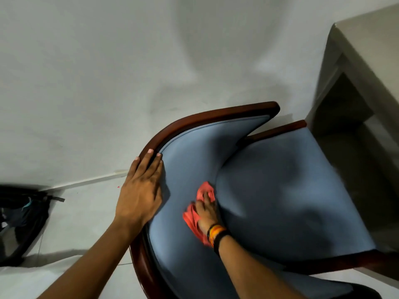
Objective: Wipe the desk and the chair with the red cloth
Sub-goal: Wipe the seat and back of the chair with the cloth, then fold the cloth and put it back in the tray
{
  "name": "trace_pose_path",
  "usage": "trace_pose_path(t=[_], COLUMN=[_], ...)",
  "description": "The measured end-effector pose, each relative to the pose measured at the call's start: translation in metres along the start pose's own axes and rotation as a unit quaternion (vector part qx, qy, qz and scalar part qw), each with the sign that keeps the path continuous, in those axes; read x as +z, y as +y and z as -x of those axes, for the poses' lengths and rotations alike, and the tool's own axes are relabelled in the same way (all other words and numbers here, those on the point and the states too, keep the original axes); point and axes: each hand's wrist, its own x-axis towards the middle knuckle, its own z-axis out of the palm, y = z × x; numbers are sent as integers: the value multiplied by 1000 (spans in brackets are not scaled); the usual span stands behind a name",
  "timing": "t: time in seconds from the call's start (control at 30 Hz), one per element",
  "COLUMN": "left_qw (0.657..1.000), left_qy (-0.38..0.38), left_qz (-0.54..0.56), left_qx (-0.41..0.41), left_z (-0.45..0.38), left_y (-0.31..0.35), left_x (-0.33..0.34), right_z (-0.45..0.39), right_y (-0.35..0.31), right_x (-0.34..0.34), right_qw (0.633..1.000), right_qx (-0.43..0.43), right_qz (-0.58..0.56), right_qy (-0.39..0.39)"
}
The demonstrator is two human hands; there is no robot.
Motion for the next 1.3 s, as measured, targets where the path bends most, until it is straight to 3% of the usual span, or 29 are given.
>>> trace_pose_path(t=[0.13,0.17,0.27,0.33,0.43,0.47,0.5,0.57,0.63,0.7,0.8,0.9,1.1,1.17,1.23,1.3], left_qw=[999,999,982,914,718,660,627,602,595,608,630,614,509,491,484,509], left_qy=[-16,-16,36,67,-71,-124,-160,-153,-68,-12,29,45,23,41,54,57], left_qz=[31,49,185,382,643,686,706,736,772,785,776,787,859,870,873,859], left_qx=[-6,-6,-19,-115,-257,-281,-289,-270,-212,-119,-6,48,46,31,6,-23], left_z=[-2,0,16,31,55,60,65,74,74,77,86,104,135,144,153,163], left_y=[1,2,32,68,113,121,125,128,129,133,150,180,273,314,368,421], left_x=[-8,-11,-30,-41,-76,-89,-106,-141,-174,-213,-263,-297,-341,-350,-349,-339], right_z=[81,100,138,153,187,198,215,248,273,298,338,377,452,480,507,532], right_y=[11,5,-9,-24,-62,-74,-85,-104,-111,-111,-111,-98,-47,-17,27,77], right_x=[-22,-35,-71,-97,-132,-137,-141,-146,-152,-161,-184,-217,-292,-317,-343,-365], right_qw=[973,946,800,737,681,682,705,748,768,795,813,837,859,871,876,870], right_qx=[6,25,97,78,14,-7,-25,-54,-85,-128,-184,-207,-230,-239,-245,-240], right_qz=[-219,-310,-586,-665,-725,-721,-698,-644,-621,-589,-549,-500,-454,-429,-413,-414], right_qy=[-66,-93,-88,-94,-104,-122,-128,-150,-134,-70,-66,-75,-55,-25,39,119])
